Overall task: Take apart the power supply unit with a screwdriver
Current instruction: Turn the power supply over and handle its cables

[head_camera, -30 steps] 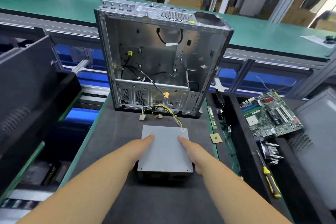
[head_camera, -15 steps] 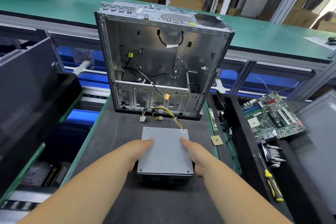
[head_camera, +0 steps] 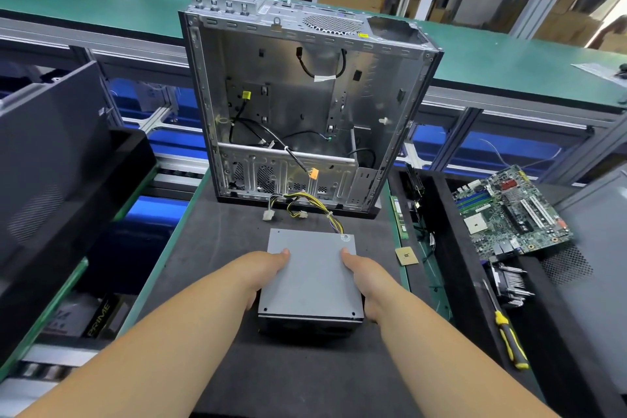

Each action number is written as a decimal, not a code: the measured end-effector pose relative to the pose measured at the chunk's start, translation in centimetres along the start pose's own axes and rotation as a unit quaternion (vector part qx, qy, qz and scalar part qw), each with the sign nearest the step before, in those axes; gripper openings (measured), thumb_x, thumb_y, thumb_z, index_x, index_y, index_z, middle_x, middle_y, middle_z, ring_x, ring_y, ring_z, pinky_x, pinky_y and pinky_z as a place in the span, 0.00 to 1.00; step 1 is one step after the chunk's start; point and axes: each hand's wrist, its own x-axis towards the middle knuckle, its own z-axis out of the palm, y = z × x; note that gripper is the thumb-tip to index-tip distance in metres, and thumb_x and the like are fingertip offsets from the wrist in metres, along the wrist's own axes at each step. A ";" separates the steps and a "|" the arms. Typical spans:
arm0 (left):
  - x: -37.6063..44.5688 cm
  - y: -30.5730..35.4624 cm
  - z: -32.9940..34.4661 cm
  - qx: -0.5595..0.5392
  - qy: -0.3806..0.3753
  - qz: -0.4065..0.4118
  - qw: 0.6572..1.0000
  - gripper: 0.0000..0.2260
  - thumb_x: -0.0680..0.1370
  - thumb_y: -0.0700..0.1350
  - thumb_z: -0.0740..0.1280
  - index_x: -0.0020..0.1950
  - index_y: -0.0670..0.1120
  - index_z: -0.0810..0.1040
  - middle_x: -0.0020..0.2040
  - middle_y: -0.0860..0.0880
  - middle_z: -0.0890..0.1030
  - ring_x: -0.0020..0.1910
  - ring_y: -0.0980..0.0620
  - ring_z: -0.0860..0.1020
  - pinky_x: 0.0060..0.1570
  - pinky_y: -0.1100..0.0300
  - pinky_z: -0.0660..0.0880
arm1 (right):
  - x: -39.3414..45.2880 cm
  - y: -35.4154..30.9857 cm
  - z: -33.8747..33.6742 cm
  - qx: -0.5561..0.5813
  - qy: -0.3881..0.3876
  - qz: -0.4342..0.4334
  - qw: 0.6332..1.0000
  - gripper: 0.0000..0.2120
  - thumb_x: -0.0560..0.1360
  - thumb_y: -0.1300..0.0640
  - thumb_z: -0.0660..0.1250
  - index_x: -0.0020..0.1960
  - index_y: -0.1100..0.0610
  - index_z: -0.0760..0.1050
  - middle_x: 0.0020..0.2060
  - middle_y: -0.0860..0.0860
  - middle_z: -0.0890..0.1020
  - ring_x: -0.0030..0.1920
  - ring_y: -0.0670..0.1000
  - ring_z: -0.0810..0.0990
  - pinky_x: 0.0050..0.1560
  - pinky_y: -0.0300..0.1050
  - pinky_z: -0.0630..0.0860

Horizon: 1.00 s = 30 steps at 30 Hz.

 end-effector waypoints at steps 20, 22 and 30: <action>-0.5 0.8 -0.4 -0.136 -0.061 0.063 0.987 0.41 0.68 0.68 0.72 0.76 0.50 0.67 0.76 0.48 0.67 0.76 0.45 0.63 0.75 0.43 0.58 | -0.7 -3.3 0.2 -0.022 -0.038 -0.072 0.996 0.26 0.70 0.38 0.74 0.59 0.55 0.80 0.46 0.51 0.87 0.46 0.54 0.87 0.48 0.50 0.83; -0.7 1.3 -0.2 -0.150 -0.069 0.091 0.982 0.43 0.68 0.69 0.72 0.76 0.50 0.65 0.77 0.50 0.65 0.77 0.49 0.61 0.76 0.45 0.55 | -0.9 -3.5 0.1 -0.002 -0.055 -0.089 0.995 0.28 0.69 0.34 0.72 0.60 0.52 0.80 0.50 0.48 0.87 0.49 0.50 0.86 0.44 0.45 0.82; -1.3 2.1 0.3 -0.184 -0.067 0.218 0.956 0.48 0.61 0.75 0.67 0.78 0.60 0.59 0.78 0.60 0.58 0.77 0.56 0.57 0.77 0.46 0.52 | 0.4 -3.3 -0.7 0.136 -0.080 -0.155 0.975 0.28 0.78 0.33 0.57 0.64 0.51 0.80 0.60 0.53 0.83 0.60 0.52 0.82 0.53 0.49 0.81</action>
